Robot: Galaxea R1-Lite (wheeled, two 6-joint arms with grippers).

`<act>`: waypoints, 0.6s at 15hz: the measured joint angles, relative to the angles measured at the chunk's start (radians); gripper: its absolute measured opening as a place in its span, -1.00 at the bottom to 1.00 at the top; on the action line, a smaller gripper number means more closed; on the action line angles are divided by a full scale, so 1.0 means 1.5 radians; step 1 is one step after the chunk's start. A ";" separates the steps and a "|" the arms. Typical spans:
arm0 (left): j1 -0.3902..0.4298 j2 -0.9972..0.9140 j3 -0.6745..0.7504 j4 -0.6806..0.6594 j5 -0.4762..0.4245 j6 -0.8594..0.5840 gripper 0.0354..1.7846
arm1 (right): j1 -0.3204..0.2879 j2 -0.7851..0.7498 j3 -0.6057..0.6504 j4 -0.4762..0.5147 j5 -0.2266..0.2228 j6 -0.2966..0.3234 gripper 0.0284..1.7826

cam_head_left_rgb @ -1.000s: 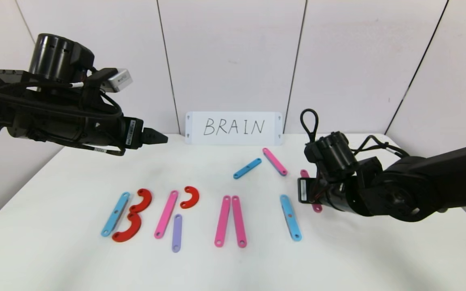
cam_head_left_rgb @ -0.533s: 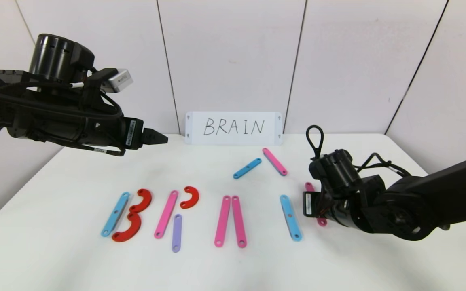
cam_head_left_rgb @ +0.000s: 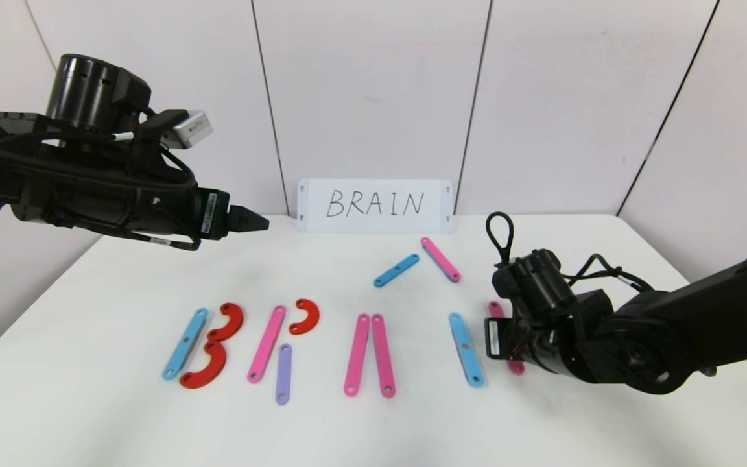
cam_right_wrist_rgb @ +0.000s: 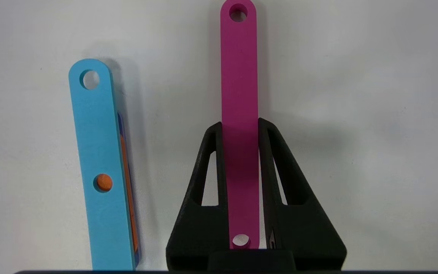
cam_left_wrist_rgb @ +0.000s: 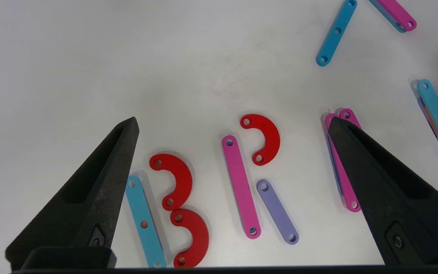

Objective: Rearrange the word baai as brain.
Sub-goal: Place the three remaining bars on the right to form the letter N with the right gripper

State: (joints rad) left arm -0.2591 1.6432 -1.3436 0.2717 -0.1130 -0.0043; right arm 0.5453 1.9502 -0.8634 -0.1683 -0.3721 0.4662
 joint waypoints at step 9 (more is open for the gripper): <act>-0.001 0.000 0.000 0.001 -0.001 0.000 0.95 | -0.003 -0.006 0.007 0.001 -0.001 -0.002 0.13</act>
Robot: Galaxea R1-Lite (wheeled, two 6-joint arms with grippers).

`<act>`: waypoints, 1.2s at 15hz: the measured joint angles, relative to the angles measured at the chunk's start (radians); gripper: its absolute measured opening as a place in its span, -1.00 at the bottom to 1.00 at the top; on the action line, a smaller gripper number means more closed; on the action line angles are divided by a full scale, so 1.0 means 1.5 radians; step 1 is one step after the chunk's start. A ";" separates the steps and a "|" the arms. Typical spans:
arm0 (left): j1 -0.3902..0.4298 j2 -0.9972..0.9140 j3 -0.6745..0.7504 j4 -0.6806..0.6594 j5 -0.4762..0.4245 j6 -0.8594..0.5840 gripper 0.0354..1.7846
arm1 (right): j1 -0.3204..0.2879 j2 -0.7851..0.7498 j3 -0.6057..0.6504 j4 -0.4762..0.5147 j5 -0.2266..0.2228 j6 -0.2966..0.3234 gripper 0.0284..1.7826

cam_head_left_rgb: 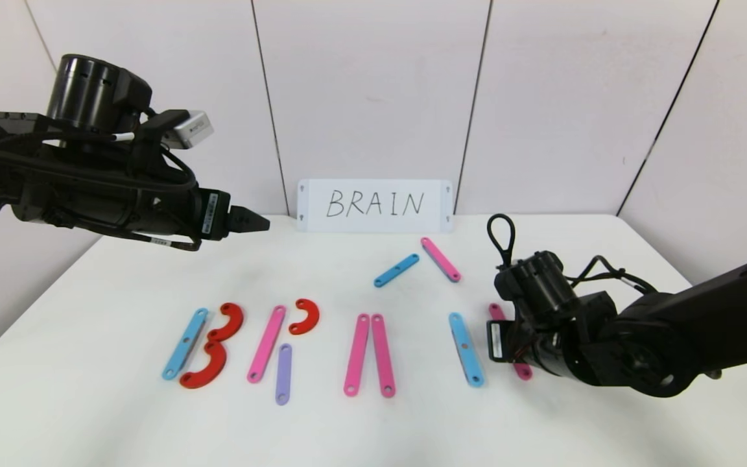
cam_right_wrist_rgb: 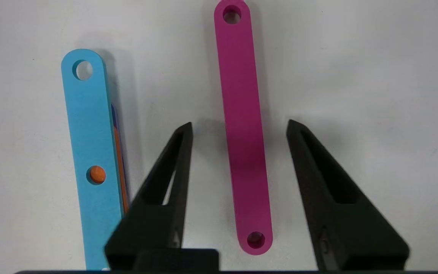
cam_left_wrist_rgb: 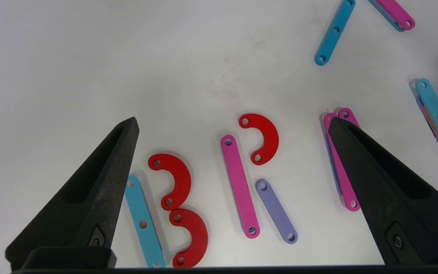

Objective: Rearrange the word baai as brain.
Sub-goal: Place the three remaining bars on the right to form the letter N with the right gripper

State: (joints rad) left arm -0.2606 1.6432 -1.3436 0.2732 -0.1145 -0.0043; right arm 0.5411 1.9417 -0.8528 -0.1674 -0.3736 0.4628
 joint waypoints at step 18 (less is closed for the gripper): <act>-0.002 -0.037 0.003 0.003 -0.006 0.000 0.95 | 0.017 0.044 -0.291 0.018 0.001 -0.068 0.95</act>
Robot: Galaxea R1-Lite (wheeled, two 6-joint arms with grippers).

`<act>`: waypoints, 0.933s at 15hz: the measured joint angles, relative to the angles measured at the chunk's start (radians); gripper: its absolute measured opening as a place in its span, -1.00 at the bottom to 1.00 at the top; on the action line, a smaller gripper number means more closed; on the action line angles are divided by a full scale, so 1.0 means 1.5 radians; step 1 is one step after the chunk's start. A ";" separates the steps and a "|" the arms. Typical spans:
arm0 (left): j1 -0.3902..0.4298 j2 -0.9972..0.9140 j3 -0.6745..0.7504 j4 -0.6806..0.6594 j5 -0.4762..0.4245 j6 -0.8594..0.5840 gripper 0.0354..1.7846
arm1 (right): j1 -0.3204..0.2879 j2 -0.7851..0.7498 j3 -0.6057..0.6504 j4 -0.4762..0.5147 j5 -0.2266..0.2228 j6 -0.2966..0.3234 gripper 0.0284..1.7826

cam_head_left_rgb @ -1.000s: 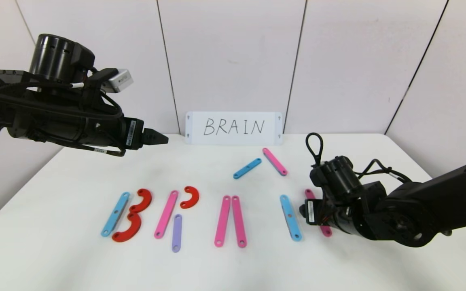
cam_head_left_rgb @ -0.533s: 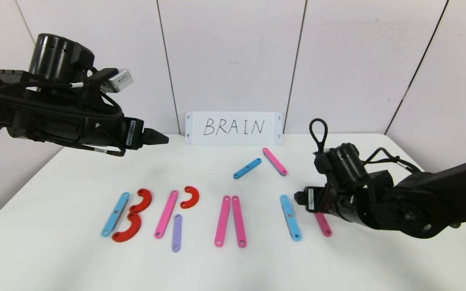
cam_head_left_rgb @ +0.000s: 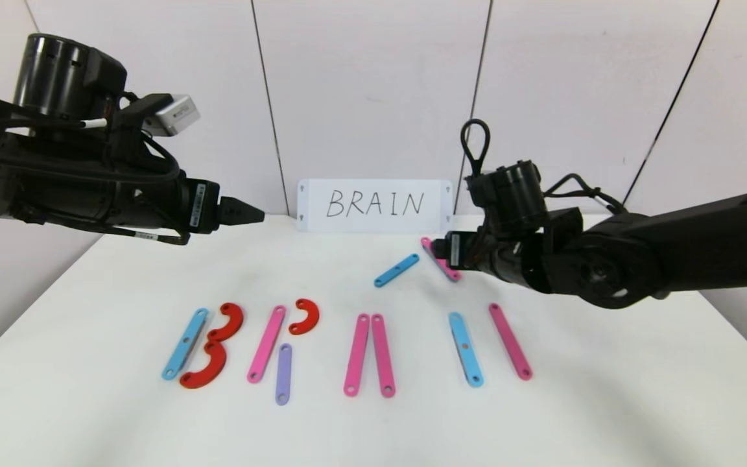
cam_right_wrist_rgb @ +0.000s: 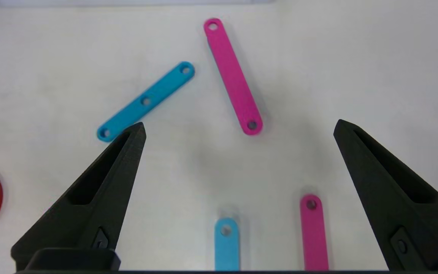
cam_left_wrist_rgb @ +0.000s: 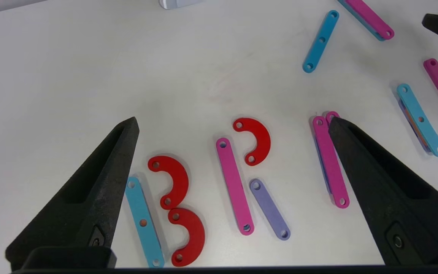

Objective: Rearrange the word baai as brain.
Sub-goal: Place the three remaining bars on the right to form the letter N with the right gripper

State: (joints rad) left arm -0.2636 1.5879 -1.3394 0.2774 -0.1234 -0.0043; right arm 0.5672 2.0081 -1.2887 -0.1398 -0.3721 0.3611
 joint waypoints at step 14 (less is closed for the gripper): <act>0.000 -0.001 0.000 -0.002 0.000 0.000 0.95 | 0.069 0.239 -0.273 0.052 -0.043 0.020 0.95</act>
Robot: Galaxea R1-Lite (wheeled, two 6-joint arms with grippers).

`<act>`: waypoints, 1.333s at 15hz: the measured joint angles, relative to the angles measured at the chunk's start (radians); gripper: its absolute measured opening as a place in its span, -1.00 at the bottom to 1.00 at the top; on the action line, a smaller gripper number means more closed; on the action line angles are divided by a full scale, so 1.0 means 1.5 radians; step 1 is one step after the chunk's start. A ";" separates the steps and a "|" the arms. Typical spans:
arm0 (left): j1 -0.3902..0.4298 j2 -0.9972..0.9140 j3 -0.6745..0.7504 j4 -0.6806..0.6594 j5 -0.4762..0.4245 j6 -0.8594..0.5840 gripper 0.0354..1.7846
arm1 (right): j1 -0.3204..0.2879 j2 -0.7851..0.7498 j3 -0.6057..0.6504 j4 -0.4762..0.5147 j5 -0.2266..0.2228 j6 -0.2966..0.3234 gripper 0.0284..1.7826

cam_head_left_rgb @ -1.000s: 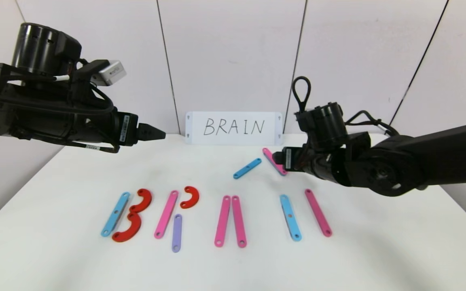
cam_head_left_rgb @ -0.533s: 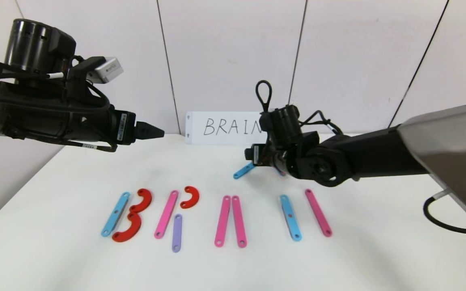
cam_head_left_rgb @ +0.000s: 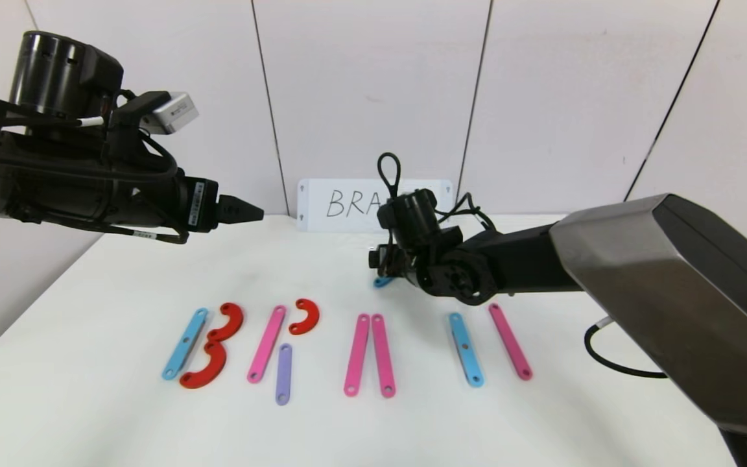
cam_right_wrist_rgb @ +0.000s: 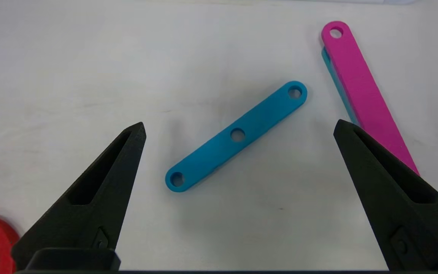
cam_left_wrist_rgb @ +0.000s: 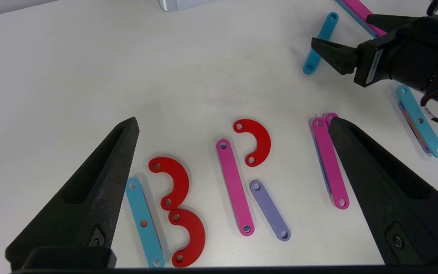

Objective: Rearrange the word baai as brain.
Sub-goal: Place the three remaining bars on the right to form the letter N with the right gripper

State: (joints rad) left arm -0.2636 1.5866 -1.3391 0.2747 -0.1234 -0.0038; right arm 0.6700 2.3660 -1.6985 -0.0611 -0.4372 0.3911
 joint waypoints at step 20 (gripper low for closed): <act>-0.001 0.006 0.000 0.000 0.000 0.000 0.95 | 0.002 0.106 -0.118 0.075 -0.023 0.047 0.95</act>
State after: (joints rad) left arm -0.2655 1.5957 -1.3387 0.2747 -0.1234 -0.0038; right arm 0.6734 2.5243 -1.8753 0.0513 -0.4723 0.4613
